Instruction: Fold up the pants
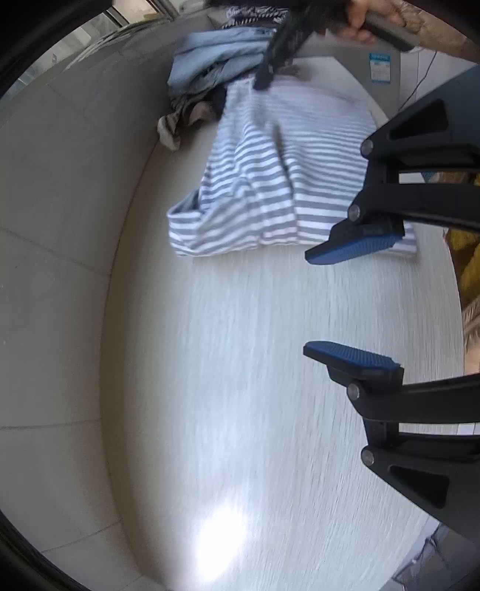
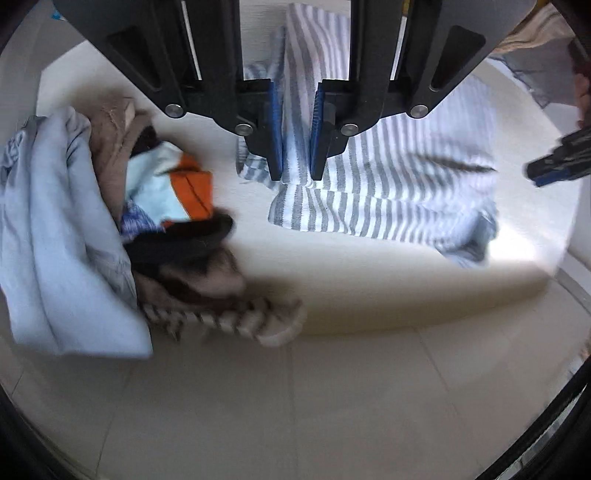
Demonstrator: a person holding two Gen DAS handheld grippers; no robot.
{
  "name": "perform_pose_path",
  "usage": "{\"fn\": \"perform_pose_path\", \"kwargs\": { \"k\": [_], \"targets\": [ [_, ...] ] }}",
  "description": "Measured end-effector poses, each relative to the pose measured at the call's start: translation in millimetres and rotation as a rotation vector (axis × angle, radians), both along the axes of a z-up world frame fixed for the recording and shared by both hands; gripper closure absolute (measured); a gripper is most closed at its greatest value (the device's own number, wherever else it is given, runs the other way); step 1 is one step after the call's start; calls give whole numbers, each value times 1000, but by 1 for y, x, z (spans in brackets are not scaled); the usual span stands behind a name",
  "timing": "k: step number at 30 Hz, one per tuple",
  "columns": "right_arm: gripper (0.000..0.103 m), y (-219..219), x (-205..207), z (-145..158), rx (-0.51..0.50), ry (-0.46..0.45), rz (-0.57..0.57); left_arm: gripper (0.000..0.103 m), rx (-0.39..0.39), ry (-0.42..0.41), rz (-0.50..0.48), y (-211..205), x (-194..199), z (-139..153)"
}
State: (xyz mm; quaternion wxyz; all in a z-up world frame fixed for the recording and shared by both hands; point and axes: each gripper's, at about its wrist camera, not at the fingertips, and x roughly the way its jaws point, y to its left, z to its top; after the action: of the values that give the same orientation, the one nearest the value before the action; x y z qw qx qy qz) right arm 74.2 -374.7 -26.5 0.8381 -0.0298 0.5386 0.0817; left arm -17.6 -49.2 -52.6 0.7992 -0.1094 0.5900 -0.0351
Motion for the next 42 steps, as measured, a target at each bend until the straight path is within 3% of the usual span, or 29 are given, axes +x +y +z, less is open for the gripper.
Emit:
{"fn": "perform_pose_path", "kwargs": {
  "k": [3,7,12,17,24,26,27,29,33,36,42],
  "targets": [
    [83,-3,8,-28,-55,104,-3,58,-50,-5,-42,-15,-2,-6],
    [78,10,6,6,-94,24,9,54,-128,-38,-90,-35,-4,-12],
    [77,54,5,48,-32,-36,195,53,-180,-23,-89,-40,-10,-28],
    [77,113,19,48,144,70,393,52,-187,-48,-58,-34,-15,-37],
    [77,189,37,27,103,181,528,51,-123,-106,-76,-45,-19,-37],
    [77,200,41,14,44,203,543,54,-110,-118,-80,-46,-20,-37],
    [80,204,43,9,13,204,545,67,-110,-118,-86,-46,-21,-37],
    [99,206,45,9,-13,179,529,73,-125,-115,-97,-49,-22,-38],
    [99,191,46,49,62,62,475,86,-120,-117,-111,-51,-27,-35],
    [99,171,63,63,107,40,404,88,-127,-111,-107,-50,-29,-34],
    [99,152,88,22,162,134,331,88,-118,-95,-117,-52,-31,-35]
  ]
}}
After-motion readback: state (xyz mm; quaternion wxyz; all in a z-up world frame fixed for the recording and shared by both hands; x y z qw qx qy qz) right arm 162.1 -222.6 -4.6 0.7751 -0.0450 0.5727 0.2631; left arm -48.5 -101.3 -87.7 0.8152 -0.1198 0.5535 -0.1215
